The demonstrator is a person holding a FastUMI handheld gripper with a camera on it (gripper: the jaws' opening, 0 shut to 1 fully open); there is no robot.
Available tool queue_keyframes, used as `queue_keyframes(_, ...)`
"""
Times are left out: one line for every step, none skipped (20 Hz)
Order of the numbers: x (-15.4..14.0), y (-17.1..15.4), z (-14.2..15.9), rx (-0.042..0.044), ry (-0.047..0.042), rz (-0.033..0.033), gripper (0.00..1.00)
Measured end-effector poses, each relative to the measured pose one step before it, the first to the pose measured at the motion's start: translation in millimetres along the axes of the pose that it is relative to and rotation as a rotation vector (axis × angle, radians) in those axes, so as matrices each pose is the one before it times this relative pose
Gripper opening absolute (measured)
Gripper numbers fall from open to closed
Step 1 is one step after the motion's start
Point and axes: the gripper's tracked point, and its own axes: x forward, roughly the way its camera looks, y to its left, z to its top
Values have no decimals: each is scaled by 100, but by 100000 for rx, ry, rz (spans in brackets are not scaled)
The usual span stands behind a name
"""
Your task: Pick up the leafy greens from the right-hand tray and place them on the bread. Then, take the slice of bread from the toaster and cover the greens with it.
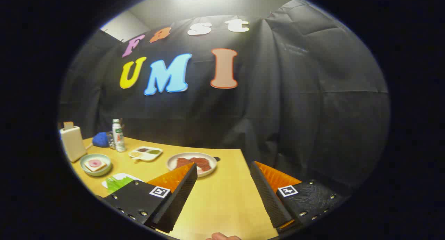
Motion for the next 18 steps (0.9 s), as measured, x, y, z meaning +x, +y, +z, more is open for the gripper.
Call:
queue_keyframes(-1389,2296,1538,4665,-1485,2421,97)
queue_keyframes(-1005,2196,230,4674,664,1989,97)
queue_keyframes(-1063,2330,374,2898,-276,2976,97)
queue_keyframes(-869,2237,341,1046,-2103,2888,97)
queue_keyframes(-325,1405,301,-262,-1739,683,97)
queue_keyframes(-1,841,-177,114,-948,64,97)
queue_keyframes(-87,972,-222,-388,-310,866,97)
queue_keyframes(175,835,-330,-52,-392,565,97)
queue_keyframes(12,623,-326,473,309,1123,97)
queue_keyframes(-47,571,-566,424,856,799,97)
queue_keyframes(14,305,-653,-68,1625,344,97)
queue_keyframes(107,415,-912,-326,2145,1084,97)
queue_keyframes(207,632,-576,-448,2429,1272,97)
queue_keyframes(-78,481,-845,-1855,3093,1653,97)
queue_keyframes(-40,190,-490,-1437,1723,-84,97)
queue_keyframes(105,295,-238,-939,1169,432,97)
queue_keyframes(96,545,-587,-516,1723,918,97)
queue_keyframes(43,611,-820,-285,2057,1077,97)
